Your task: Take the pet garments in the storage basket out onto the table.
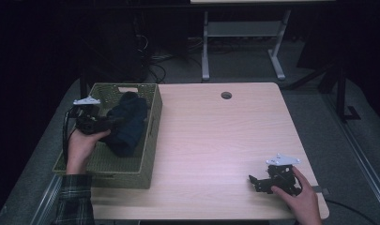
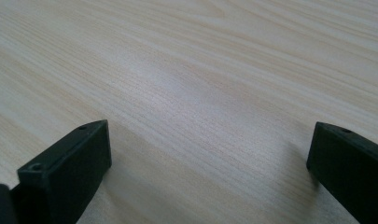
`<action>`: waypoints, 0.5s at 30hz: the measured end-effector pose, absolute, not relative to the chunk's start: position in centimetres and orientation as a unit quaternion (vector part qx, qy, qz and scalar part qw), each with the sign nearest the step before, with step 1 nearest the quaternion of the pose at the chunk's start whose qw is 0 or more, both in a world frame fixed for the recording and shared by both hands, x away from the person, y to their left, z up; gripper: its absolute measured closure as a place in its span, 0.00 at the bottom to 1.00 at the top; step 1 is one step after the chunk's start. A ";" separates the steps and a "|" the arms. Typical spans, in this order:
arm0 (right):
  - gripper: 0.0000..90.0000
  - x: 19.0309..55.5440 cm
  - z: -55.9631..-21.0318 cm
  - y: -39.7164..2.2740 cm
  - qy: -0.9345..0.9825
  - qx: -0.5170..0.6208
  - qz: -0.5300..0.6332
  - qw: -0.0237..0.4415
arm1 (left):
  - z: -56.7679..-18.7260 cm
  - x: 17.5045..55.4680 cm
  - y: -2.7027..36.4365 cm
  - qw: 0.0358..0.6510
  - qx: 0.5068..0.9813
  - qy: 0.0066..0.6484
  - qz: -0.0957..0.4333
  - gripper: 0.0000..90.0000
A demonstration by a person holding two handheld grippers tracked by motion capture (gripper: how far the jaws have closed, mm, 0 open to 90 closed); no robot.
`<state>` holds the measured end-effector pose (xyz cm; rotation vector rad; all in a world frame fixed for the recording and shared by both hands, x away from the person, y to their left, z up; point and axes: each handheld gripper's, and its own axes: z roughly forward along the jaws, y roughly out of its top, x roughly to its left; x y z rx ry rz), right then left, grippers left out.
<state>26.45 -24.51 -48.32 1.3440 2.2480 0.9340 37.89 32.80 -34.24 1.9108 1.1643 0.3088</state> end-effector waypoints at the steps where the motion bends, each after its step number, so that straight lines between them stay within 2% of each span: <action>1: 0.00 26.4 -48.3 -24.5 0.795 0.475 0.330 0.179 | -33.9 37.7 32.9 0.432 0.763 0.464 0.125 0.75; 15: 0.00 26.5 -48.3 -24.5 0.795 0.475 0.330 0.179 | -30.2 36.0 32.3 0.483 0.751 0.425 0.146 0.76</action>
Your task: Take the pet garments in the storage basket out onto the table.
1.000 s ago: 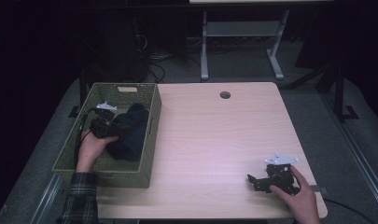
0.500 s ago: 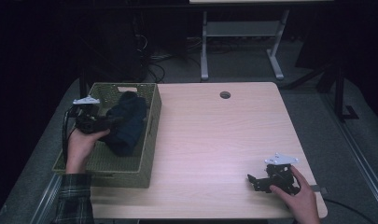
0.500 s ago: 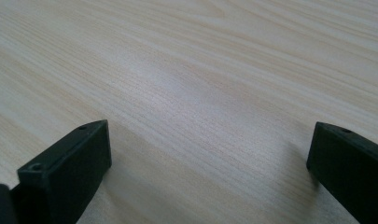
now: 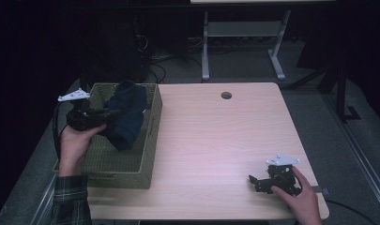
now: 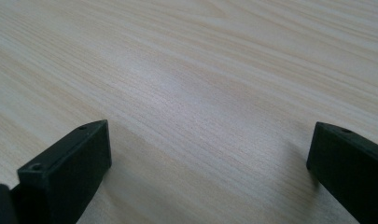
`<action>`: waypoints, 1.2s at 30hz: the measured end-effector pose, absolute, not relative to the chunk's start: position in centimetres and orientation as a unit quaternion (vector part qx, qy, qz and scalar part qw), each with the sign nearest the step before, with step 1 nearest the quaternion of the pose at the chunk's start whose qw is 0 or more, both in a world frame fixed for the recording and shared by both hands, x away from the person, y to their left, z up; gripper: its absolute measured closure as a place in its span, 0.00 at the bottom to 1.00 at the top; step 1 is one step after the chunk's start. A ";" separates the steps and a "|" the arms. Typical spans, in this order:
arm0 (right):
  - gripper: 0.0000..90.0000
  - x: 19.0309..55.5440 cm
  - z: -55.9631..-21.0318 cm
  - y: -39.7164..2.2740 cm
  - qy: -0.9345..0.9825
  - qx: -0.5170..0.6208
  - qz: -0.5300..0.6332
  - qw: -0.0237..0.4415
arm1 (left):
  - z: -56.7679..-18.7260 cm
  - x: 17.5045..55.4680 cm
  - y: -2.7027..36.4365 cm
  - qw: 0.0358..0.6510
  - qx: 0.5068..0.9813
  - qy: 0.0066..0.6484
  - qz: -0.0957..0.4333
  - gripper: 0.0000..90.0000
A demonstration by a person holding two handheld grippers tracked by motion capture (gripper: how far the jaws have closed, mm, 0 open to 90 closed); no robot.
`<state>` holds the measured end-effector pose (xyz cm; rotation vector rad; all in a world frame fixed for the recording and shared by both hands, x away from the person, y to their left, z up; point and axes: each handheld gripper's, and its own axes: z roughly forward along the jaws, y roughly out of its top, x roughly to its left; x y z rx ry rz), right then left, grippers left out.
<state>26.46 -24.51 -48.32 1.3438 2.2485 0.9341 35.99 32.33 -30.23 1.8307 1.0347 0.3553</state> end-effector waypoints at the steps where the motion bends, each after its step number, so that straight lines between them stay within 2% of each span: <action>1: 0.00 26.5 -48.3 -24.5 0.795 0.475 0.330 0.179 | -30.0 36.0 32.3 0.486 0.752 0.421 0.148 0.76; 17: 0.00 26.5 -48.3 -24.5 0.794 0.476 0.332 0.179 | -26.7 34.9 29.3 0.545 0.750 0.352 0.132 0.76; 36: 0.00 26.5 -48.3 -24.5 0.795 0.475 0.332 0.178 | -26.1 35.5 23.5 0.549 0.773 0.297 0.114 0.76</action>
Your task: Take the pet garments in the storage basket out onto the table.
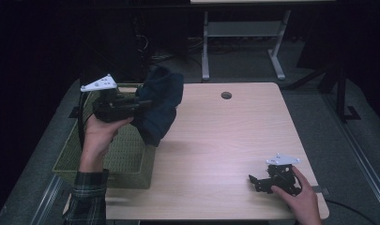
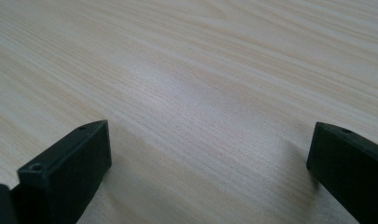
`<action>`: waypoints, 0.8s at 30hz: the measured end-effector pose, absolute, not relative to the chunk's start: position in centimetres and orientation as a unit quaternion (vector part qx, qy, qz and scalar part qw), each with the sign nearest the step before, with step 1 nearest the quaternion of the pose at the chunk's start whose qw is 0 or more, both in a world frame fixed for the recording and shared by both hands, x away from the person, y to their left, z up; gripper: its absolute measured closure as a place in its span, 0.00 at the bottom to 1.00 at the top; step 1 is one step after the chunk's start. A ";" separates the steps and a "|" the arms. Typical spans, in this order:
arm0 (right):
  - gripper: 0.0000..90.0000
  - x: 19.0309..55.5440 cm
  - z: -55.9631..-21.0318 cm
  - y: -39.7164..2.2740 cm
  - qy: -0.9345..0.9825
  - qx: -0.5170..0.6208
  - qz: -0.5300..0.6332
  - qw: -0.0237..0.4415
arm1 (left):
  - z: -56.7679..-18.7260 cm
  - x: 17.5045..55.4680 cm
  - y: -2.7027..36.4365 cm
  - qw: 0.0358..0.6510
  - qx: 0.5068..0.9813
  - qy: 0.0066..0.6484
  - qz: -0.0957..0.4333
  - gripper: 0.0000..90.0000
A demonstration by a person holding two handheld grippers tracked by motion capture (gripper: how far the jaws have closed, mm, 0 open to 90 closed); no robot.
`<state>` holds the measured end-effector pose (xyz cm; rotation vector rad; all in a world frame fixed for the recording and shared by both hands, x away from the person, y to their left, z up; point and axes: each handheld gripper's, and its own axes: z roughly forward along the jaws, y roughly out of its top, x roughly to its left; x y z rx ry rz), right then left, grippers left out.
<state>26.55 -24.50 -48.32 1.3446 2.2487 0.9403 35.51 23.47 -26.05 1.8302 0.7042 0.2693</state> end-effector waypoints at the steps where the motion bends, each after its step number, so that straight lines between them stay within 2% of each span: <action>1: 0.00 26.6 -48.3 -24.5 0.795 0.475 0.332 0.178 | -26.1 35.6 23.2 0.550 0.774 0.294 0.112 0.76; 24: 0.00 26.6 -48.3 -24.5 0.795 0.475 0.332 0.179 | -27.8 36.6 16.2 0.534 0.802 0.255 0.080 0.76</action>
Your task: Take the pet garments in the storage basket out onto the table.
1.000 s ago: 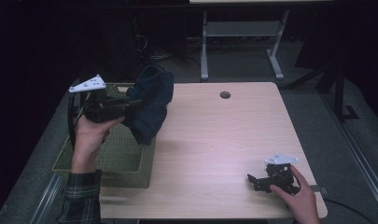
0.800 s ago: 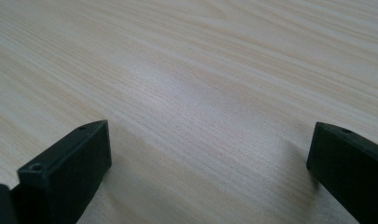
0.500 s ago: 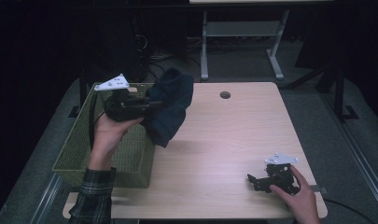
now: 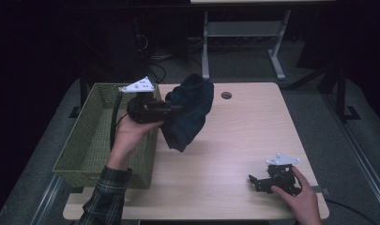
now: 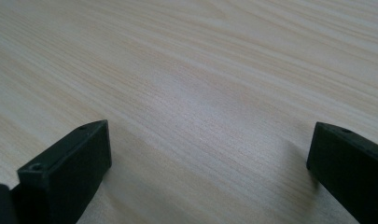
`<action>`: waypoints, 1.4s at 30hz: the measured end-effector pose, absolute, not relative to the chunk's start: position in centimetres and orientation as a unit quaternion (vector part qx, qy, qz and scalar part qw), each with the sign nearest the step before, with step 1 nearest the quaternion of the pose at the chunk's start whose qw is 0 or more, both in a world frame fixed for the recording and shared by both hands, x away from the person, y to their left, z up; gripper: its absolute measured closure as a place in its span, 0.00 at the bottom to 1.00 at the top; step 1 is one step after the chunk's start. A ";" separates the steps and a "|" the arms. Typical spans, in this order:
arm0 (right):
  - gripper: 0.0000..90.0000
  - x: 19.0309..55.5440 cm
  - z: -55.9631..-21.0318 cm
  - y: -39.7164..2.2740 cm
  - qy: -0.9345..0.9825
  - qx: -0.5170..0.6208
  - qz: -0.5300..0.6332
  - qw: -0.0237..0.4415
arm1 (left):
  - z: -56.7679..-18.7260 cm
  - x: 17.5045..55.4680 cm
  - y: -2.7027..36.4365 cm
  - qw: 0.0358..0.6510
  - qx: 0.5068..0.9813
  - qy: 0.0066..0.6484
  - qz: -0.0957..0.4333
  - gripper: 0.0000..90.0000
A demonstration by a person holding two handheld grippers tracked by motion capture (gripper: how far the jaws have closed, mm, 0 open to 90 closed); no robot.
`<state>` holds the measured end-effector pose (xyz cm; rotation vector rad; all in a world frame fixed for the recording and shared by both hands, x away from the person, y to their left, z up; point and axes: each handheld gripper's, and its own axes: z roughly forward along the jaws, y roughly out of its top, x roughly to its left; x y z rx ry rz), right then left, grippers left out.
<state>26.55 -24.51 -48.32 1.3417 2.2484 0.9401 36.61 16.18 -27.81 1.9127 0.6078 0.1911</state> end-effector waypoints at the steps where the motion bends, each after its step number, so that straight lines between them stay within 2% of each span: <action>1: 0.00 26.6 -48.3 -24.5 0.795 0.475 0.332 0.179 | -28.0 36.6 15.9 0.533 0.803 0.255 0.079 0.76; 18: 0.00 26.5 -48.3 -24.5 0.795 0.475 0.332 0.179 | -30.3 37.3 11.5 0.524 0.812 0.248 0.068 0.76; 42: 0.00 26.6 -48.3 -24.5 0.796 0.474 0.332 0.179 | -37.1 38.7 4.2 0.457 0.855 0.238 0.057 0.76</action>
